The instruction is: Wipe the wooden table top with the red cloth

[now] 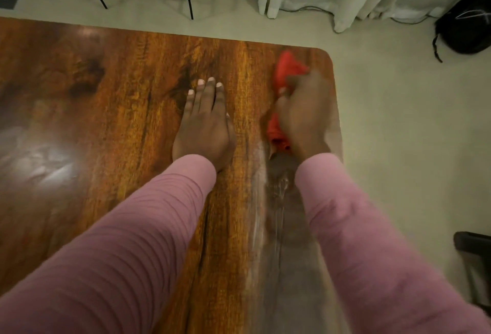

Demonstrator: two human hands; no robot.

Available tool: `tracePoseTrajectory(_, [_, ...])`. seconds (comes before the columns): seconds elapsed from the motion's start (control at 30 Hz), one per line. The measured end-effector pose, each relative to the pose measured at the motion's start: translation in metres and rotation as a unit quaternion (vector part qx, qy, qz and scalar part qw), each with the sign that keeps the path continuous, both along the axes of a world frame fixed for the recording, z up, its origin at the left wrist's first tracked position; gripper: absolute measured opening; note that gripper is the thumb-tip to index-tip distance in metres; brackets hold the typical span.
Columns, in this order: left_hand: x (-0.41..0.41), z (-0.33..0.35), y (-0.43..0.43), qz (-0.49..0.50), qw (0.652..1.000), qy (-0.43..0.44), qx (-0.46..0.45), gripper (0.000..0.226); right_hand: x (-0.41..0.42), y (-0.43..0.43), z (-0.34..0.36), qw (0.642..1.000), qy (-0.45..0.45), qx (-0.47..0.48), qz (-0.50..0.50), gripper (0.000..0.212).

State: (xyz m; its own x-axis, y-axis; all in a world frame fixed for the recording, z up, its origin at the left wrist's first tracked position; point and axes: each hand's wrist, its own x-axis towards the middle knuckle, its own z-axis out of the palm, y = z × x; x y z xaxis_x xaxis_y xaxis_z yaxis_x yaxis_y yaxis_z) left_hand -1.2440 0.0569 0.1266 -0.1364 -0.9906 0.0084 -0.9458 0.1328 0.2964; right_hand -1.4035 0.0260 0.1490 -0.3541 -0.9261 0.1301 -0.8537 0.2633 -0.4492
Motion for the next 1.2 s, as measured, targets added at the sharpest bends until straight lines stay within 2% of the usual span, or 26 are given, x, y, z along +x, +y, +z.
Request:
tracePoseTrajectory(0.1, [0.001, 0.001, 0.002, -0.003, 1.000, 0.005, 0.002, 0.056, 0.028, 0.035, 0.003, 0.989, 0.005, 0.010, 0.150, 0.027])
tracePoseTrajectory(0.17, [0.002, 0.001, 0.002, -0.007, 1.000, 0.004, 0.004, 0.056, 0.014, 0.041, 0.003, 0.982, 0.029, 0.016, 0.185, 0.028])
tracePoseTrajectory(0.2, [0.002, 0.001, 0.002, -0.008, 1.000, 0.003, 0.003, 0.055, -0.001, 0.040, 0.002, 0.987, 0.041, 0.025, 0.156, 0.027])
tracePoseTrajectory(0.33, [0.002, 0.000, 0.000, -0.011, 1.000, -0.001, -0.003, 0.055, -0.050, 0.031, 0.003, 0.996, 0.046, 0.020, -0.074, 0.025])
tracePoseTrajectory(0.4, [0.001, 0.000, 0.000, -0.010, 1.000, -0.001, -0.003, 0.055, -0.036, 0.033, 0.004, 0.994, 0.043, 0.016, -0.097, 0.025])
tracePoseTrajectory(0.47, [0.001, -0.001, 0.000, -0.011, 1.000, -0.001, -0.005, 0.055, -0.004, 0.042, 0.005, 0.997, 0.024, 0.018, -0.064, 0.023])
tracePoseTrajectory(0.57, [0.002, 0.000, 0.000, -0.013, 1.000, -0.002, 0.002, 0.057, 0.050, 0.075, -0.001, 0.996, 0.018, 0.006, 0.085, 0.024])
tracePoseTrajectory(0.67, [0.004, 0.000, 0.001, -0.026, 1.000, 0.008, 0.001, 0.057, 0.044, 0.094, -0.002, 0.985, 0.027, 0.002, 0.167, 0.025])
tracePoseTrajectory(0.73, [0.005, -0.001, 0.002, -0.027, 0.999, 0.017, -0.012, 0.055, 0.011, 0.093, -0.003, 0.992, 0.055, 0.014, 0.110, 0.027])
tracePoseTrajectory(0.83, [0.004, -0.003, 0.003, -0.030, 0.999, 0.022, -0.025, 0.054, -0.031, 0.084, 0.001, 0.997, 0.052, 0.026, -0.055, 0.028])
tracePoseTrajectory(0.9, [0.003, -0.004, 0.001, -0.027, 0.999, 0.021, -0.030, 0.054, -0.023, 0.084, 0.003, 0.994, 0.049, 0.022, -0.094, 0.028])
tracePoseTrajectory(0.97, [0.002, -0.003, 0.001, -0.022, 0.999, 0.021, -0.030, 0.055, 0.010, 0.097, 0.007, 0.997, 0.024, 0.025, -0.068, 0.027])
tracePoseTrajectory(1.1, [0.002, -0.002, 0.002, -0.026, 0.999, 0.031, -0.036, 0.053, 0.073, 0.160, 0.004, 0.992, 0.004, 0.010, 0.123, 0.026])
tracePoseTrajectory(1.17, [0.005, -0.002, 0.003, -0.031, 0.998, 0.041, -0.038, 0.053, 0.056, 0.172, 0.002, 0.990, 0.020, 0.007, 0.141, 0.026])
tracePoseTrajectory(1.2, [0.006, -0.002, 0.003, -0.034, 0.998, 0.046, -0.037, 0.053, 0.039, 0.171, 0.000, 0.993, 0.033, 0.014, 0.111, 0.026])
